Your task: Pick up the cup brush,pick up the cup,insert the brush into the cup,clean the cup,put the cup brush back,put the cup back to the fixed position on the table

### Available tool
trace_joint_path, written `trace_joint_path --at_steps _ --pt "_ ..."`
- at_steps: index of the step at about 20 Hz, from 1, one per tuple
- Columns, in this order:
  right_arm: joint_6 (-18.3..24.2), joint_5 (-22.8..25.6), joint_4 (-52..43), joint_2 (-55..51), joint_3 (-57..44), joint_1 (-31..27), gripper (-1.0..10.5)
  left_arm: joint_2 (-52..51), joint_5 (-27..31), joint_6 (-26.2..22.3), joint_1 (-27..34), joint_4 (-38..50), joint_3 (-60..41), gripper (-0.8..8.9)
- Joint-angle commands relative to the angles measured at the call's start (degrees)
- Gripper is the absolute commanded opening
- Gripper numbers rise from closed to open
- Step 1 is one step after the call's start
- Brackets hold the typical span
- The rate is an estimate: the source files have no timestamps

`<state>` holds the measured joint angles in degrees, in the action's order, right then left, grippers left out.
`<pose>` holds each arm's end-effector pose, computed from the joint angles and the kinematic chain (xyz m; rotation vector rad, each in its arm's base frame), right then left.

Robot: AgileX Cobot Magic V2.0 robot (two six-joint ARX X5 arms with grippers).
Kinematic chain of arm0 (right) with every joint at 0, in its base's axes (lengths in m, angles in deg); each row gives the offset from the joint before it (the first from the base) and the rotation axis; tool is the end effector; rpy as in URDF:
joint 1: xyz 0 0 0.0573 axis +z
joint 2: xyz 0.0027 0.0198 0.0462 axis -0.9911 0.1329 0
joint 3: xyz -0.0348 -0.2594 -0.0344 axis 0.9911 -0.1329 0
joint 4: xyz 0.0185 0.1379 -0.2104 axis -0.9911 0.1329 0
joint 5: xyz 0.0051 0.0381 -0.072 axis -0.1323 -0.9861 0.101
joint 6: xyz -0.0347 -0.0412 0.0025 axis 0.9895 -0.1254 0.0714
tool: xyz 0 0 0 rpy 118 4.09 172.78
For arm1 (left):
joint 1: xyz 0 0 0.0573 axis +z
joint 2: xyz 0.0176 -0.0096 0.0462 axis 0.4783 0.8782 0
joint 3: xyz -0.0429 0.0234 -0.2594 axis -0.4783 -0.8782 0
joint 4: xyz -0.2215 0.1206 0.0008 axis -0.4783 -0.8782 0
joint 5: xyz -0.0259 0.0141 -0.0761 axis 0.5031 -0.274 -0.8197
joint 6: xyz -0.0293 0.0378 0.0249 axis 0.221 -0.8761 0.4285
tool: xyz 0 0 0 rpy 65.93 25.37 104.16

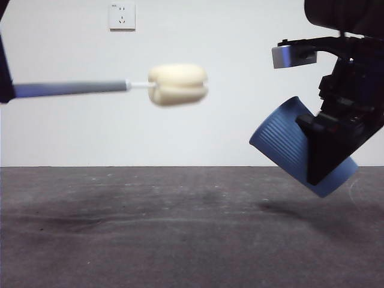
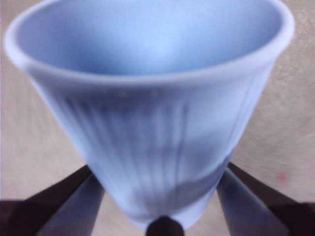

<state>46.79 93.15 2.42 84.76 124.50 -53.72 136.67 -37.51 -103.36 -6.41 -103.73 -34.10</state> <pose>0.2245 0.1184 0.2059 -0.7059 0.8981 0.5504 0.1450 -0.0990 0.2821 0.5727 0.9317 -0.6140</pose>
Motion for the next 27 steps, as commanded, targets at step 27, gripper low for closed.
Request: trace_joint_path --at_steps 27 --pt "38.5 21.7 3.5 5.1 5.4 17.3 -0.1 14.3 -3.2 -1.8 -11.2 10.4 0.1 -0.09"
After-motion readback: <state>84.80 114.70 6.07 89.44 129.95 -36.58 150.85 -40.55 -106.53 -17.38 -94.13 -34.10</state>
